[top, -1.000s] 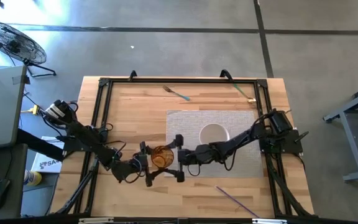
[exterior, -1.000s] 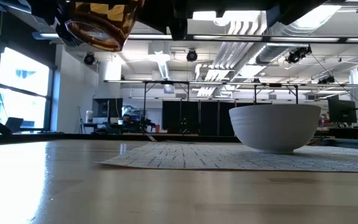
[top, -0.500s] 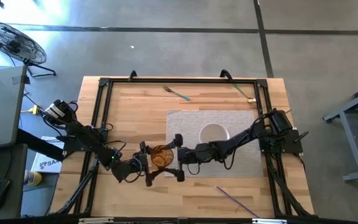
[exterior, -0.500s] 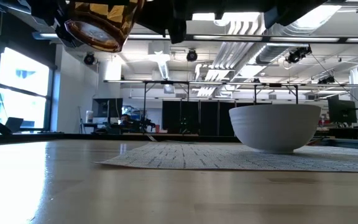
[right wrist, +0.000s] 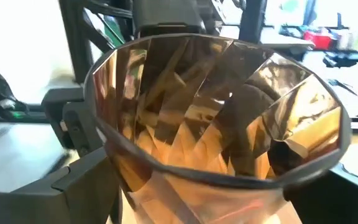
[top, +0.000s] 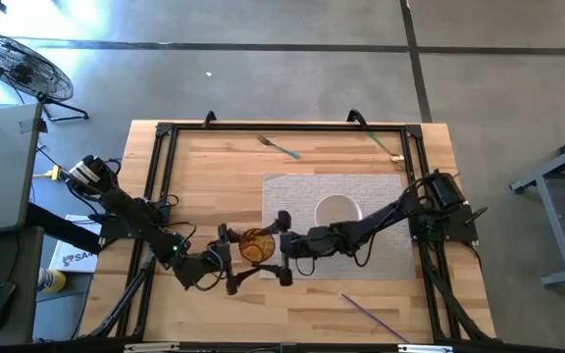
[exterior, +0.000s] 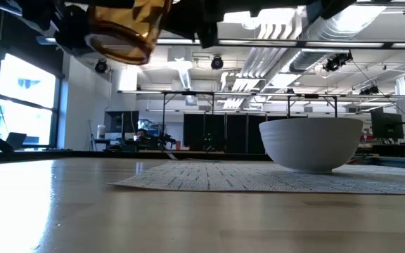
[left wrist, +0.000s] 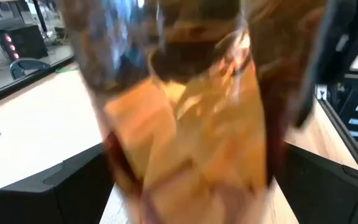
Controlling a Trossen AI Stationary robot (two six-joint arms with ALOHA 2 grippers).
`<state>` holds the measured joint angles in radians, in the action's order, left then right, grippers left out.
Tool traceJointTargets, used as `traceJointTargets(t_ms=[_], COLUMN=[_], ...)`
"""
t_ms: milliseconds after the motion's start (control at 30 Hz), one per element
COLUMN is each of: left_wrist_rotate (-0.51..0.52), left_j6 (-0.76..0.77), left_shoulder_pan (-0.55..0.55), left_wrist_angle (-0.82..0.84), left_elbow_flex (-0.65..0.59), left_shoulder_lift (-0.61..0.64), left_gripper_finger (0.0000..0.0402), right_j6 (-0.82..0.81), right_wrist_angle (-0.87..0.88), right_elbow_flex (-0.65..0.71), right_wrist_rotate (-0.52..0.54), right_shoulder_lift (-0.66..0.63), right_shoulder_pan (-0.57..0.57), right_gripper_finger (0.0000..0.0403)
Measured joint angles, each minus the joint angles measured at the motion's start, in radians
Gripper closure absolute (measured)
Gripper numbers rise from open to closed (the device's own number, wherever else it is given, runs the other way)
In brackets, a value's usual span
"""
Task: Pick & Place Utensil
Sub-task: Put the brown cup on the gray mat to the top right of the white bowl
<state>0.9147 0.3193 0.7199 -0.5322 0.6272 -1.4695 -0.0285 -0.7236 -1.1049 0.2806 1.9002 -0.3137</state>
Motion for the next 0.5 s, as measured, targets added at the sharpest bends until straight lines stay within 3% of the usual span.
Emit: traceJointTargets(t_ms=[367,500], left_wrist_rotate=[-0.063,-0.063], left_j6=[0.276,0.342], left_shoulder_pan=[0.014,0.014], left_wrist_angle=[0.364,0.400], left_elbow_flex=[0.000,-0.001], left_shoulder_lift=[0.046,0.046], left_gripper_finger=[0.0006,0.0006], right_j6=[-0.016,-0.024], right_wrist_angle=[0.280,0.427], right_elbow_flex=[0.000,0.001], right_wrist_rotate=[0.143,0.227], right_shoulder_lift=[-0.152,-0.227], right_shoulder_pan=[-0.010,-0.006], right_gripper_finger=[0.0026,0.0026])
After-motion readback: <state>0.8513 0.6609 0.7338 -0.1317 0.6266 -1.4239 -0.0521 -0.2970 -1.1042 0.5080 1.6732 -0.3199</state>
